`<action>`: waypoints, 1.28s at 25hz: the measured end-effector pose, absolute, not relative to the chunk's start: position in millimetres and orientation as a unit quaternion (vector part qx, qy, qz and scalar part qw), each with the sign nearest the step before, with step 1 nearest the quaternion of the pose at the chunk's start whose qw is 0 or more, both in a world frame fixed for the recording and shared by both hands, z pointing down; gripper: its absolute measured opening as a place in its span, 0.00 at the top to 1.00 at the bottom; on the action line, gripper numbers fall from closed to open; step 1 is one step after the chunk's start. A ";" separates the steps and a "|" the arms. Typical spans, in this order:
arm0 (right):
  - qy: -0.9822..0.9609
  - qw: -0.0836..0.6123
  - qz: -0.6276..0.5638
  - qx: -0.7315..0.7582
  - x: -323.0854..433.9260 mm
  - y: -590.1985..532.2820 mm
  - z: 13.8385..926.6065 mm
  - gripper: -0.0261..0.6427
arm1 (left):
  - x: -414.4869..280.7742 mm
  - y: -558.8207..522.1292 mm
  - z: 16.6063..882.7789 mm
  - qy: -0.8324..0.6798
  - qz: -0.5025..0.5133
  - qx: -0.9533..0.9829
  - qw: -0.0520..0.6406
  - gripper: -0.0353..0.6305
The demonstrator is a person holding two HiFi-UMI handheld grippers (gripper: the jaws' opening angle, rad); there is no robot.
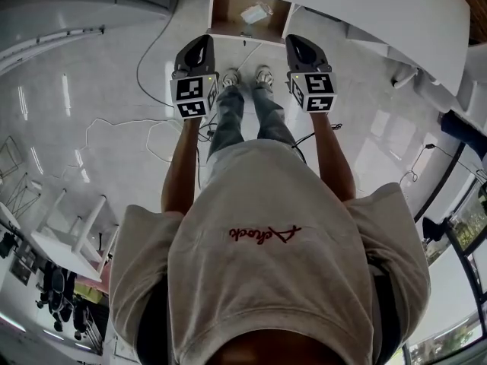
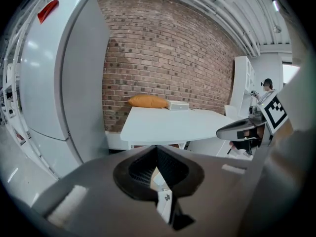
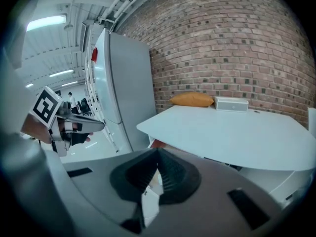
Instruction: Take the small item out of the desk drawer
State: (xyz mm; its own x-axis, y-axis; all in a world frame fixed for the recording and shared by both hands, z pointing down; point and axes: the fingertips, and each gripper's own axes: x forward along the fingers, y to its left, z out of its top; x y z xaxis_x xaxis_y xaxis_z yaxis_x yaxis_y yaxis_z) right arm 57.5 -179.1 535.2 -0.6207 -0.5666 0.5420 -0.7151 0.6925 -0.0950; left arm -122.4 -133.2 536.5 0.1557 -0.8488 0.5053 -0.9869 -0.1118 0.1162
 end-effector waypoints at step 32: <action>-0.888 0.274 0.184 0.321 40.7 -176.3 646.0 0.94 | -104.2 -137.1 648.4 -0.620 0.157 0.718 0.275 0.93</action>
State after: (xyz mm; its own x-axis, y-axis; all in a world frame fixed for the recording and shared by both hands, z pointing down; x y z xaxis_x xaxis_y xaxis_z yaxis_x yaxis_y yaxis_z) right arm 40.7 -176.3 646.0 -0.6434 -0.4690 0.6051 -0.6705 0.7267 -0.1497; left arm -104.2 -137.1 648.4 0.1827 -0.8031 0.5671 -0.9763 -0.0804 0.2008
